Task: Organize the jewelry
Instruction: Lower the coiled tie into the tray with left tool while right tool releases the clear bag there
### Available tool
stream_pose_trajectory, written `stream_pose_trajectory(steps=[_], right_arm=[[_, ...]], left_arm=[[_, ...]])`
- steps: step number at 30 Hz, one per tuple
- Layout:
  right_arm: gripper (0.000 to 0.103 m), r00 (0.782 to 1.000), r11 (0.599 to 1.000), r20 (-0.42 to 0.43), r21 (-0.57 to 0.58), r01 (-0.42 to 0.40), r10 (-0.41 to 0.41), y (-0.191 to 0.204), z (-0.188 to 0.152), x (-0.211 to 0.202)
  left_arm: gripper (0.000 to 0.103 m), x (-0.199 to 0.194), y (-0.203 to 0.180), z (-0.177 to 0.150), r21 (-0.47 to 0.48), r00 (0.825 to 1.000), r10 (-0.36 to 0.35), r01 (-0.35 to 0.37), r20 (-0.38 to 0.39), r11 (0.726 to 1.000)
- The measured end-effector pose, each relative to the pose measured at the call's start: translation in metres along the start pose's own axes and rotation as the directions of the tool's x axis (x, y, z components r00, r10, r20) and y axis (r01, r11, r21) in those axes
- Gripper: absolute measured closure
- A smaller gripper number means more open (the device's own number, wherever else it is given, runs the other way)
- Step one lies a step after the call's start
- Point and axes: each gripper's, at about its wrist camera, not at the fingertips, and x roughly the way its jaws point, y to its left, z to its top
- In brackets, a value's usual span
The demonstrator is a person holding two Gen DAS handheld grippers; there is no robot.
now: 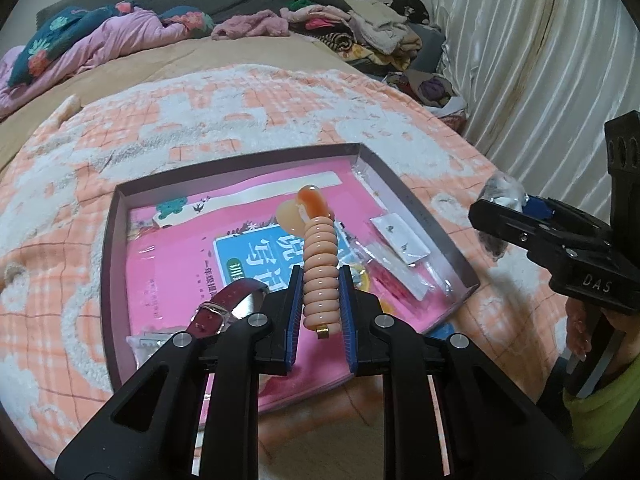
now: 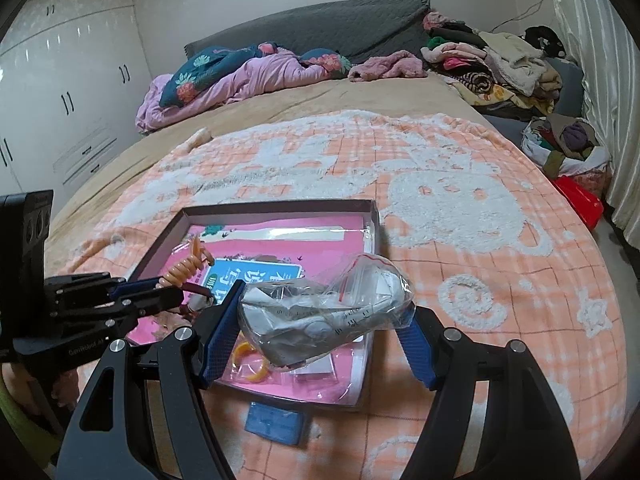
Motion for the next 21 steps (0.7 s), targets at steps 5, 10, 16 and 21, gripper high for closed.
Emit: stream_pose_trajectory(steps=[5,10,16,21], right_arm=[[0.033,1.000,1.000,-0.025,-0.021,-0.011,0.010,0.005,-0.003,0.012],[0.033,0.998,0.999,-0.052,-0.032,-0.027,0.025,0.011,-0.007,0.023],[0.033,0.995,0.997,-0.085,-0.055,-0.051,0.046,0.019,-0.010,0.040],[0.033,0.992,0.996,-0.119,-0.069,-0.051,0.043,0.022,-0.014,0.053]], left_arm=[[0.092,0.011,0.007,-0.003,-0.012,0.999,0.016,-0.017,-0.028,1.000],[0.092,0.016,0.014,-0.005,-0.026,0.999,0.031,-0.032,-0.038,0.999],[0.092,0.020,0.027,-0.002,-0.052,0.998,0.056,-0.058,-0.042,0.997],[0.092,0.024,0.036,0.001,-0.072,0.996,0.074,-0.077,-0.046,0.994]])
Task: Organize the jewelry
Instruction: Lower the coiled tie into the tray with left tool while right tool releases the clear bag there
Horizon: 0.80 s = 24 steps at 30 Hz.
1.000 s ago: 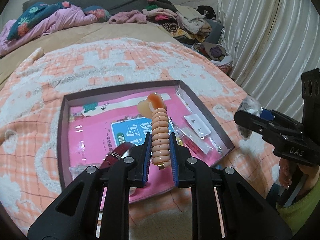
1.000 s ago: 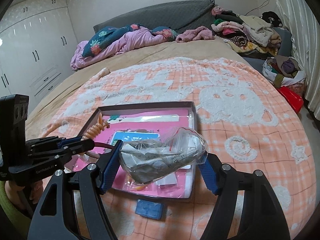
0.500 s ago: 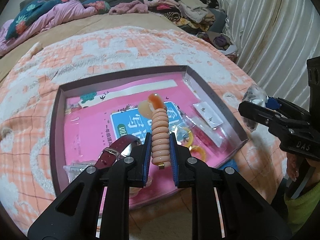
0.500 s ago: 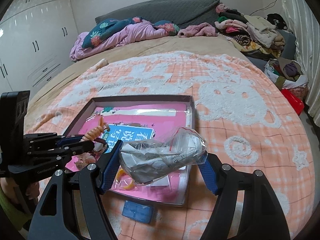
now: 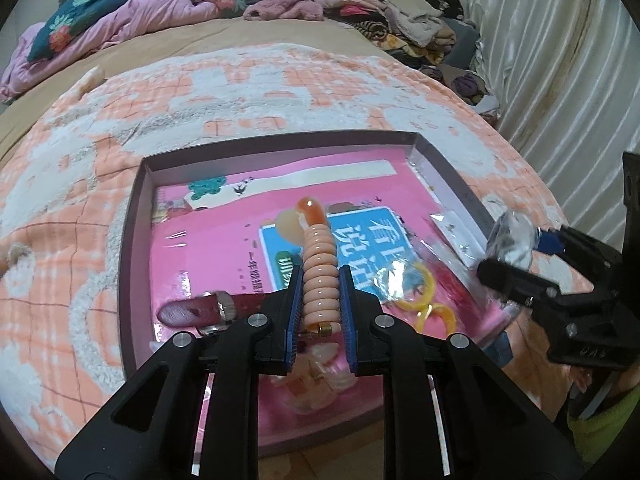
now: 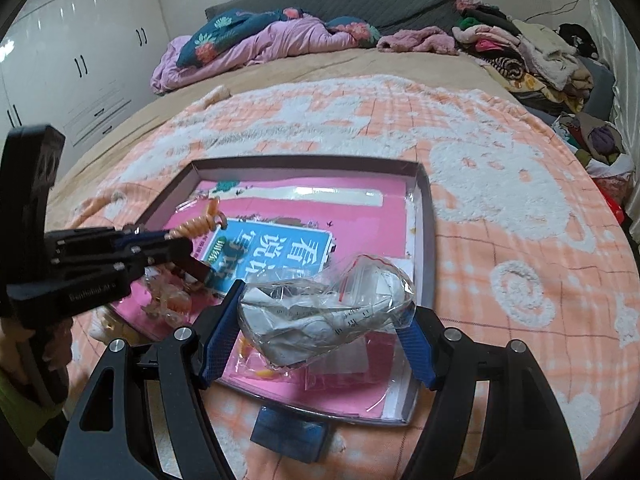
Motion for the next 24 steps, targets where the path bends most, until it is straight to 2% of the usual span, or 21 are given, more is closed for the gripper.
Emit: stream_pose_trajectory(steps=[9,13,24], right_arm=[[0.031,0.999,1.000,-0.036,0.015,-0.014,0.015,0.003,-0.010,0.010],[0.025,1.000,0.999,-0.014,0.023,-0.023,0.023,0.002,-0.009,0.003],[0.018,0.999,0.998,0.045,0.070,-0.001,-0.002,-0.008,-0.012,-0.037]], left_arm=[[0.092,0.002,0.004,0.001,-0.009,1.000,0.004,-0.004,-0.003,1.000],[0.092,0.001,0.004,0.000,-0.011,1.000,0.007,-0.007,-0.004,1.000],[0.092,-0.006,-0.002,-0.002,-0.004,1.000,0.019,-0.019,0.005,1.000]])
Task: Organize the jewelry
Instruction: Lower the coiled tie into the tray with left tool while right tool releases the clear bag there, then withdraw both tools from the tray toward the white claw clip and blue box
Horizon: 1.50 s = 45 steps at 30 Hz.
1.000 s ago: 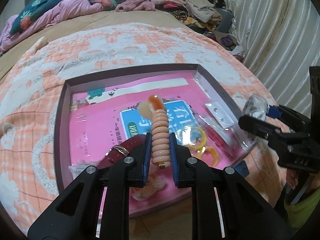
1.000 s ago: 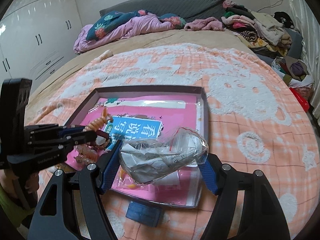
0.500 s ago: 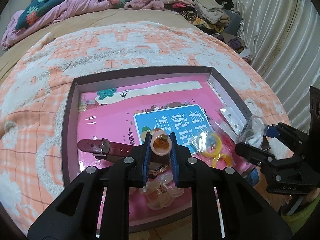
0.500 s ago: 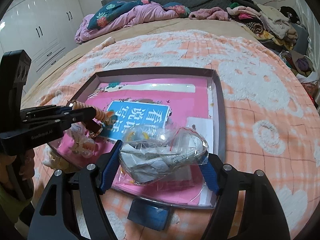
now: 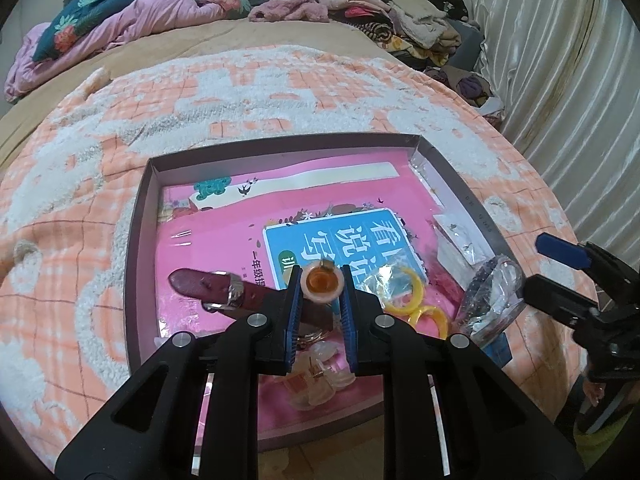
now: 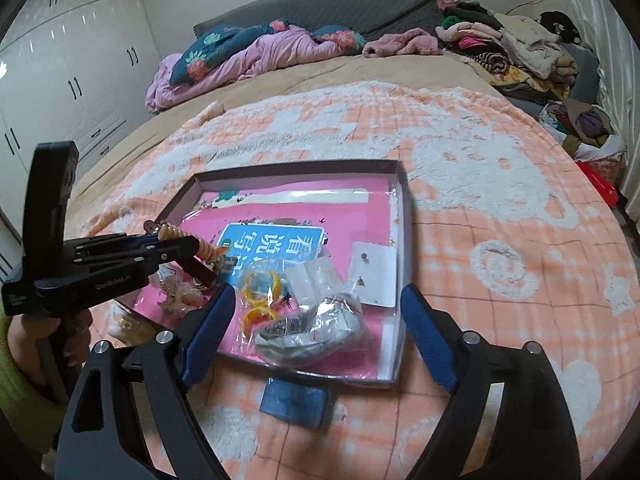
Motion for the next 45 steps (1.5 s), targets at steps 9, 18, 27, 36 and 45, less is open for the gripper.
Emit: stream_pose_trajectory(steps=[9,18,27,36,45], right_arm=[[0.016,0.999,1.000,0.034,0.015,0.009,-0.010,0.002,0.000,-0.022],[0.012,0.997,1.000,0.071,0.007,0.019,-0.020,0.010,0.003,-0.044],[0.008,0.989,1.000,0.144,-0.012,0.026,-0.024,0.024,0.005,-0.081],[0.006,0.978,0.999,0.208,-0.040,0.026,-0.017,0.042,0.006,-0.117],[0.006,0.971,0.997,0.238,-0.076,0.014,0.005,0.061,-0.001,-0.140]], left_arm=[[0.077,-0.015,-0.006,0.004,0.001,1.000,0.005,-0.005,0.024,1.000],[0.049,-0.046,-0.010,0.008,-0.004,0.997,0.015,-0.015,0.079,1.000],[0.020,-0.091,-0.012,0.011,-0.019,0.984,0.031,-0.028,0.175,0.999],[0.011,-0.132,-0.015,0.004,-0.018,0.968,0.049,-0.046,0.246,0.999],[0.010,-0.161,-0.010,-0.012,-0.032,0.958,0.063,-0.056,0.281,0.998]])
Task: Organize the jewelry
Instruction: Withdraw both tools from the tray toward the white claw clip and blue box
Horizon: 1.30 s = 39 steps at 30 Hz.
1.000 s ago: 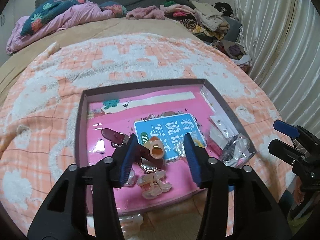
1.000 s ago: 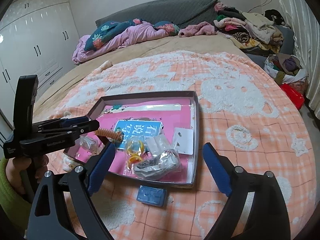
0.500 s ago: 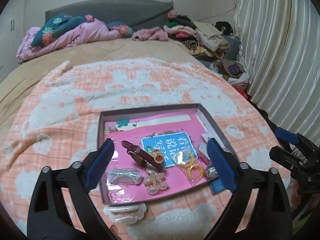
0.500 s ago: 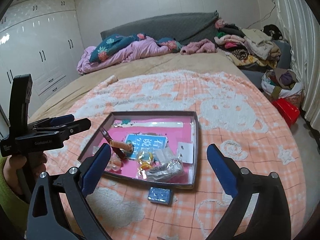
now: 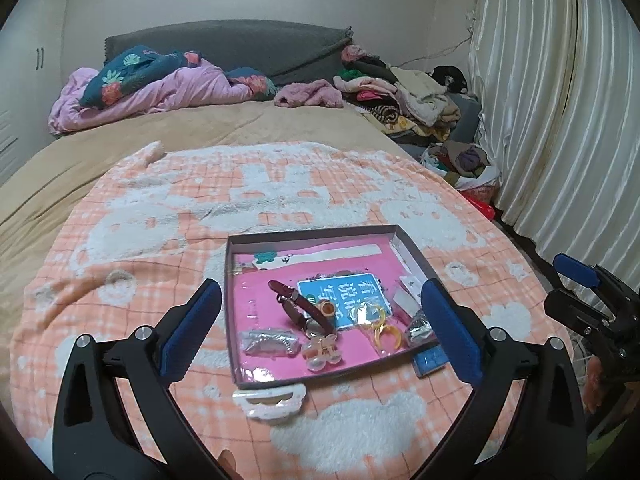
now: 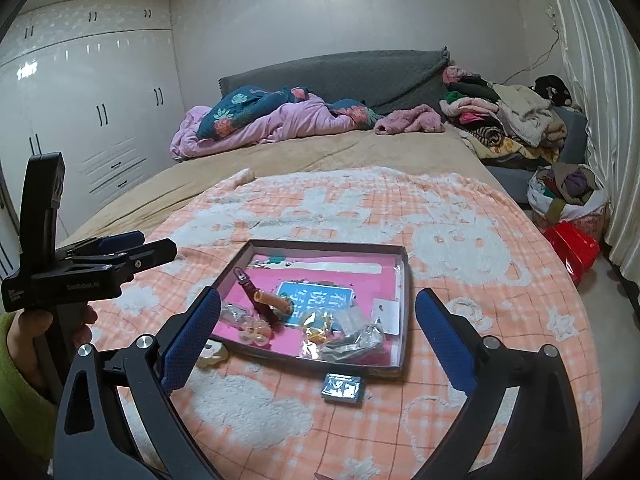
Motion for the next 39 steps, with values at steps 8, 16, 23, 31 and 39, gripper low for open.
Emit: stream_pose_trajectory(steps=[8,16,23,31,39], right_arm=[[0.006,1.000,1.000,-0.011,-0.027,-0.013,0.013,0.015,-0.007,-0.005],[0.006,0.999,0.999,-0.050,-0.040,-0.014,0.012,0.020,-0.022,-0.003],[0.006,0.995,1.000,-0.098,-0.031,0.000,-0.003,0.015,-0.039,0.008],[0.006,0.988,1.000,-0.157,-0.013,0.002,-0.004,0.010,-0.055,0.026],[0.006,0.973,0.999,-0.228,-0.004,0.033,-0.034,0.002,-0.077,0.050]], left_arm=[[0.010,-0.015,0.007,-0.012,0.004,1.000,0.024,-0.024,-0.002,1.000],[0.010,-0.016,0.014,-0.030,0.011,0.998,0.049,-0.048,-0.029,0.999],[0.010,-0.006,0.017,-0.050,0.024,0.994,0.074,-0.072,-0.080,0.997],[0.010,0.011,0.026,-0.075,0.007,0.984,0.079,-0.079,-0.157,0.997],[0.010,0.031,0.038,-0.096,-0.036,0.970,0.080,-0.090,-0.230,0.995]])
